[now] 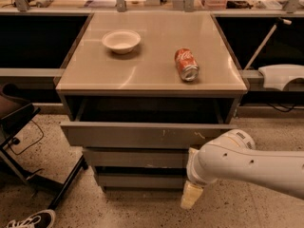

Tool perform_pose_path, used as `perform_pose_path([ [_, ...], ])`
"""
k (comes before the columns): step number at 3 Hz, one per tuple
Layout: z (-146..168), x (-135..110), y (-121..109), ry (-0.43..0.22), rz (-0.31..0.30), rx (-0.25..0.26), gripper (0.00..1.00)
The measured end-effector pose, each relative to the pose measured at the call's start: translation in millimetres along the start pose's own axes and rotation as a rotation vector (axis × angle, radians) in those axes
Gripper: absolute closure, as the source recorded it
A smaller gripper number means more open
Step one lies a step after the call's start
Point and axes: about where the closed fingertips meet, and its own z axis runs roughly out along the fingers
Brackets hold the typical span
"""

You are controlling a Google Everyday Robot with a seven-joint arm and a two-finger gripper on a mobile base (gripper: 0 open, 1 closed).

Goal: Close top drawer

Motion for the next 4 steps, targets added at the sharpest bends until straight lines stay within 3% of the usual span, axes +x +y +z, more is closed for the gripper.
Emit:
perform_pose_path([
  [1,-4,-41,-47,-0.011,-0.015,0.05,0.0],
  [4,7,-75,-73,-0.038,-0.034,0.065,0.0],
])
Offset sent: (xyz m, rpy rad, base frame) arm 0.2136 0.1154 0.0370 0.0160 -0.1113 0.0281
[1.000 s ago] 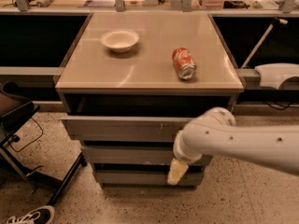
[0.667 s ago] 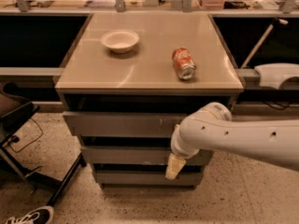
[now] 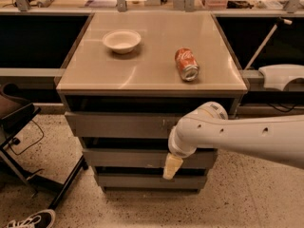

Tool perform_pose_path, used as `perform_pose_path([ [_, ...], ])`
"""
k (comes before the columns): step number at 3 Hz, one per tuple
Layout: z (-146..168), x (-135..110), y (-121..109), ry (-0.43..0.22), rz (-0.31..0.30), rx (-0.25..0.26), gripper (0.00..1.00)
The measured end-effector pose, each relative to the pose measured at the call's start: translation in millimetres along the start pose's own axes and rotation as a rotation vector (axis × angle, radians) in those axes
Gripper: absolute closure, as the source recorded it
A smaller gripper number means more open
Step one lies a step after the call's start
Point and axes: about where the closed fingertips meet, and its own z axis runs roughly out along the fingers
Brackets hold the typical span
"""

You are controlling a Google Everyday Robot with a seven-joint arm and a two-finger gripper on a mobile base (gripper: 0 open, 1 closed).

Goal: Close top drawer

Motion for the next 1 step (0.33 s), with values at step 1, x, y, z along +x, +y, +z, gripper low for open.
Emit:
perform_pose_path([
  [1,0.0,0.0,0.0,0.0,0.0,0.0,0.0],
])
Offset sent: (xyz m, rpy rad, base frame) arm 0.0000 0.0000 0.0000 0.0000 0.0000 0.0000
